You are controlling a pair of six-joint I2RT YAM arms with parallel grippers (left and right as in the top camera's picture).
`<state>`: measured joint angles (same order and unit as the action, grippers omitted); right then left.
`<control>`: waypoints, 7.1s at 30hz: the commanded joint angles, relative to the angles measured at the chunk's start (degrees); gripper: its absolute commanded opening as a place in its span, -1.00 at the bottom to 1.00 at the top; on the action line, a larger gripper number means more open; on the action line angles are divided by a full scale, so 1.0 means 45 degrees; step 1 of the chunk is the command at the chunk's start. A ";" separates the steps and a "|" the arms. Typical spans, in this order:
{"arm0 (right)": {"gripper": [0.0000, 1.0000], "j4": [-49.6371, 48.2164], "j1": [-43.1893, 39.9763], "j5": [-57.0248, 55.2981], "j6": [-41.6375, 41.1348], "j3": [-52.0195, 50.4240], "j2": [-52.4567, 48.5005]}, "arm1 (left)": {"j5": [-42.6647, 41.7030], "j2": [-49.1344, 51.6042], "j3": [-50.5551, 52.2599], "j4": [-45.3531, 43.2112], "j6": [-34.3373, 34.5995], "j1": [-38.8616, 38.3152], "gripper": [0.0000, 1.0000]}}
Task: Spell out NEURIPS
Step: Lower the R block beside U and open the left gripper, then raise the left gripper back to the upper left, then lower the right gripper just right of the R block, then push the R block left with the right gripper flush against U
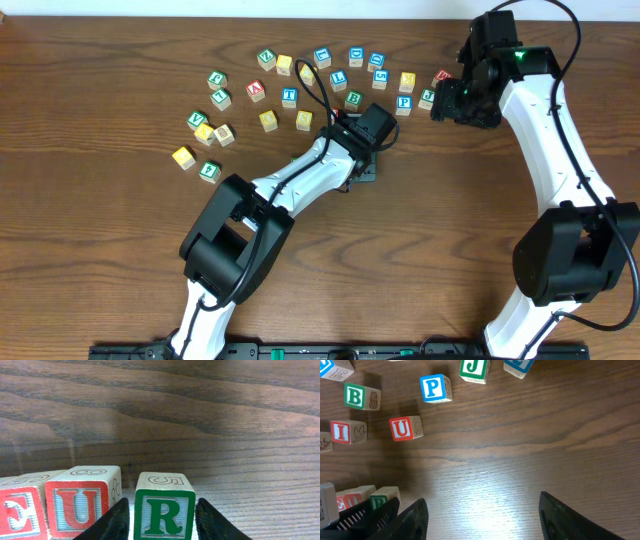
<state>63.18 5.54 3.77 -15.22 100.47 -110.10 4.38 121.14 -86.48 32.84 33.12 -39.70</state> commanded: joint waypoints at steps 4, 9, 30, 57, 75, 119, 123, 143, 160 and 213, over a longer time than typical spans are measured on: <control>0.31 0.0019 0.0029 -0.0097 0.0165 0.0219 -0.0039 | 0.0180 0.0228 0.0175 0.0058 0.0053 -0.0005 -0.10; 0.31 0.0019 0.0029 -0.0097 0.0165 0.0219 -0.0039 | 0.0180 0.0228 0.0170 0.0053 0.0049 -0.0005 -0.10; 0.31 0.0015 0.0063 -0.0083 0.0160 0.0219 -0.0039 | 0.0185 -0.3507 -0.0160 0.1268 -0.1020 0.0680 0.08; -0.45 -0.0024 0.3643 0.0627 -0.0763 0.0194 -0.2696 | 0.0185 -0.6703 -0.0155 0.4133 -0.2200 0.7038 0.09; -0.58 -0.0029 0.4158 0.0661 -0.1297 -0.0539 -0.3274 | 0.0282 -0.6703 -0.0146 0.4119 -0.2458 0.7451 0.09; -0.47 -0.1967 0.4843 0.0967 -0.1180 -0.1447 -0.3274 | 0.0277 -0.6703 -0.0141 0.4124 -0.2453 0.7451 0.09; -0.46 -0.2055 0.5056 0.0967 -0.1180 -0.1447 -0.3274 | 0.0277 -0.6703 -0.0141 0.4124 -0.2453 0.7451 0.08; -0.37 -0.3502 0.5275 0.0967 -0.0311 -0.1447 -0.3274 | 0.0277 -0.6703 -0.0141 0.4133 -0.2453 0.7451 0.08; -0.51 -0.3215 0.4959 0.0865 -0.1117 -0.1326 -0.2671 | 0.0277 -0.6703 -0.0141 0.4148 -0.2453 0.7451 0.08; -0.55 -0.4673 0.4663 0.0151 -0.1656 -0.3322 -0.2050 | 0.0277 -0.6703 -0.0141 0.4357 -0.2453 0.7451 0.08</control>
<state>42.59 26.55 5.08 -22.98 86.37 -118.87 4.71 92.03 -86.48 52.29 22.46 -6.46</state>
